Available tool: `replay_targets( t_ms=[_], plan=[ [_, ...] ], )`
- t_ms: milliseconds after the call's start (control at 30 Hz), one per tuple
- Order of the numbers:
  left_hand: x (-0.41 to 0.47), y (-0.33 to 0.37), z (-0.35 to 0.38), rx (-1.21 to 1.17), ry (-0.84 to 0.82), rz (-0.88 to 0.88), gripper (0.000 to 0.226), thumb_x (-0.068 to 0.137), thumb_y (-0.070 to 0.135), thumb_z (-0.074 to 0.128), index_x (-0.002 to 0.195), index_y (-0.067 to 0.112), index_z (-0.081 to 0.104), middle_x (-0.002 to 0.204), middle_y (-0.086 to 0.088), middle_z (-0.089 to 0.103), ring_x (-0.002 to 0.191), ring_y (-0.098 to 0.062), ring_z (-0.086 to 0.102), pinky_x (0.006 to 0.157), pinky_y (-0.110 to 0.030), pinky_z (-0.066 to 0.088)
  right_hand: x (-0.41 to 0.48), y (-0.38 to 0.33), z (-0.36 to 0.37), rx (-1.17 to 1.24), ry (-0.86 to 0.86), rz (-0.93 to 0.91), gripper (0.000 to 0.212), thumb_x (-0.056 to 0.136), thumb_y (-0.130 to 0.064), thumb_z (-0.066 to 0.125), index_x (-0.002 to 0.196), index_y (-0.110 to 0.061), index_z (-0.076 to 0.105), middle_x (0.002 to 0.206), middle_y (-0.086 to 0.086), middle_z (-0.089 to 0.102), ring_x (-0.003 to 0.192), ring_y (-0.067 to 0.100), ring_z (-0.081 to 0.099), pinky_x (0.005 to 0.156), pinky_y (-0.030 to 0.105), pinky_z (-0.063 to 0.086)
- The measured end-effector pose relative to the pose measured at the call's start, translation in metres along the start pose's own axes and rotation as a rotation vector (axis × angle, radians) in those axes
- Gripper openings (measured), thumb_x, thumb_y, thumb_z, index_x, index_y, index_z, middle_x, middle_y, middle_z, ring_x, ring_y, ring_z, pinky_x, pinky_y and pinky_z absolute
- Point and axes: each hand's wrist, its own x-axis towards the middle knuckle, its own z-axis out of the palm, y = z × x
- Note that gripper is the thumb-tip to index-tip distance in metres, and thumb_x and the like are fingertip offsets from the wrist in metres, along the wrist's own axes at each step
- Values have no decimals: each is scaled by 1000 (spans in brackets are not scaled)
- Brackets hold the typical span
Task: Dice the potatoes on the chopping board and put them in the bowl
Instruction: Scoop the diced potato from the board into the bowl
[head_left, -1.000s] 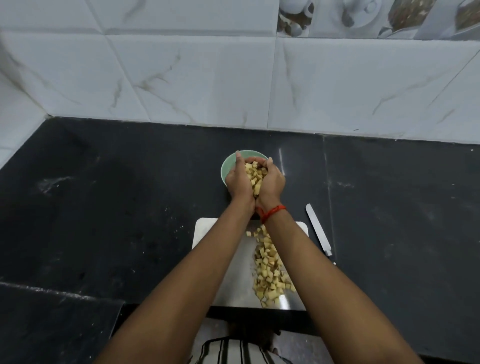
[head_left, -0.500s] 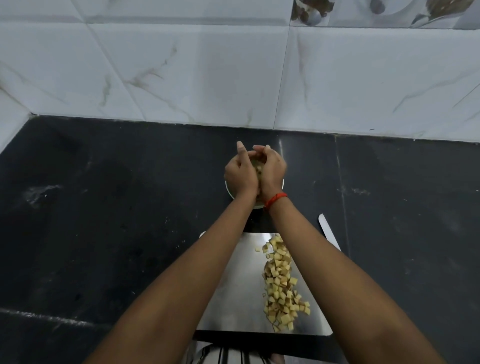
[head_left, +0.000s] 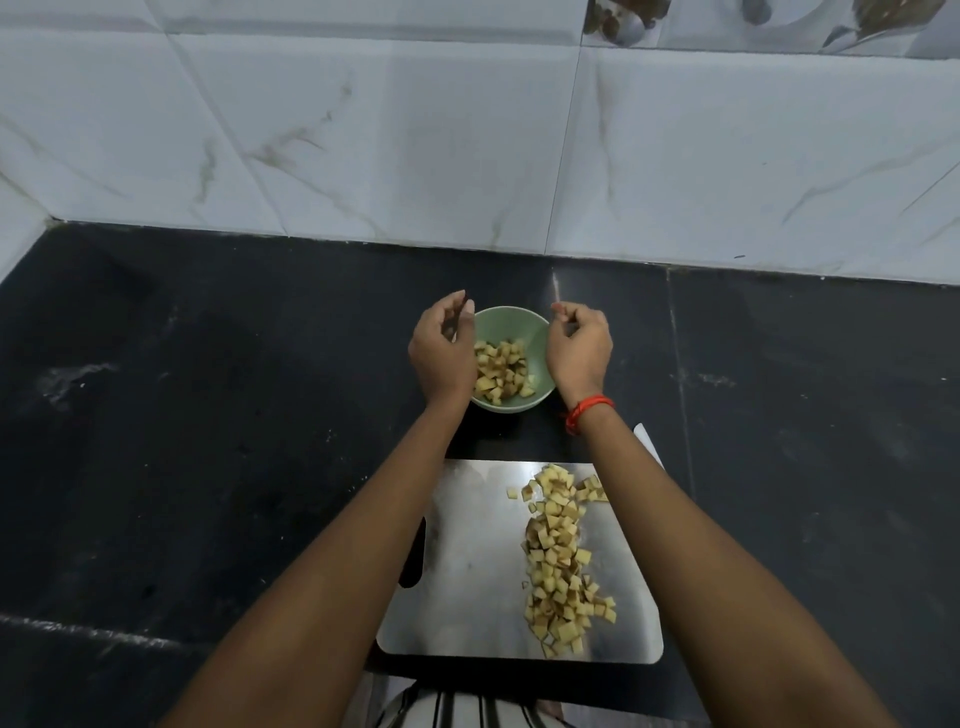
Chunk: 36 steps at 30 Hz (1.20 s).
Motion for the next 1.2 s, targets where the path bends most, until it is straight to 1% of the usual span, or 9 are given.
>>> replay_targets(
  t_ms=[133, 200, 500, 600, 700, 800, 867, 967, 1200],
  plan=[
    [-3, -14, -5, 83, -43, -127, 30, 96, 12, 66, 126, 13, 70, 115, 3, 73, 101, -6, 66, 94, -27, 56, -2, 10, -1, -110, -98, 29, 28, 97, -17, 51, 83, -10, 74, 92, 1, 68, 89, 18, 61, 73, 24, 43],
    [-6, -21, -7, 69, -51, -187, 29, 96, 9, 65, 123, 15, 72, 112, 4, 73, 100, -7, 68, 92, -33, 59, -7, 10, -5, -100, -116, 41, 29, 100, -17, 50, 88, -9, 75, 94, 0, 70, 86, 15, 61, 71, 23, 44],
    [-42, -28, -19, -25, -75, -212, 23, 99, 18, 64, 120, 17, 74, 106, 9, 72, 93, 2, 65, 79, -17, 56, -46, 23, -29, -136, -79, 26, 27, 99, -15, 48, 91, -9, 73, 93, 4, 71, 82, 17, 60, 68, 23, 41],
    [-50, -32, -25, -55, -86, -213, 21, 98, 24, 67, 117, 19, 75, 107, 9, 74, 95, 0, 67, 82, -22, 59, -55, 25, -35, -116, -100, 52, 26, 100, -21, 49, 94, -10, 72, 95, 3, 69, 87, 17, 59, 71, 22, 38],
    [-61, -28, -29, -108, 38, -231, 23, 97, 34, 67, 113, 18, 74, 99, 10, 73, 93, -3, 67, 81, -20, 57, -66, 27, -45, -58, -78, 52, 30, 101, -37, 51, 108, -15, 70, 107, 1, 63, 95, 12, 55, 80, 22, 37],
    [-81, -25, -39, -158, 184, -204, 28, 100, 37, 62, 108, 12, 73, 97, 10, 71, 91, 0, 65, 75, -9, 49, -88, 35, -63, 20, -16, 0, 31, 102, -42, 50, 107, -18, 70, 106, -3, 60, 90, 1, 51, 75, 12, 37],
    [-102, -31, -46, -149, 179, -163, 32, 102, 40, 57, 102, 13, 74, 102, 4, 73, 95, -4, 67, 79, -16, 51, -106, 49, -72, 54, -14, -46, 29, 101, -42, 50, 102, -20, 70, 103, -4, 63, 94, 5, 55, 79, 18, 42],
    [-149, -43, -55, -104, 155, -179, 35, 105, 41, 51, 98, 16, 74, 100, 9, 74, 92, 3, 66, 78, -15, 50, -129, 73, -83, 30, -134, -105, 34, 101, -45, 46, 106, -21, 69, 105, -6, 66, 105, 15, 56, 89, 34, 48],
    [-246, -61, -51, -17, 28, -155, 30, 106, 39, 50, 119, 22, 72, 116, 11, 70, 110, 1, 63, 94, -16, 49, -150, 88, -97, -168, -487, -316, 40, 102, -39, 41, 116, -16, 71, 116, 1, 70, 111, 15, 57, 101, 36, 42]
  ],
)
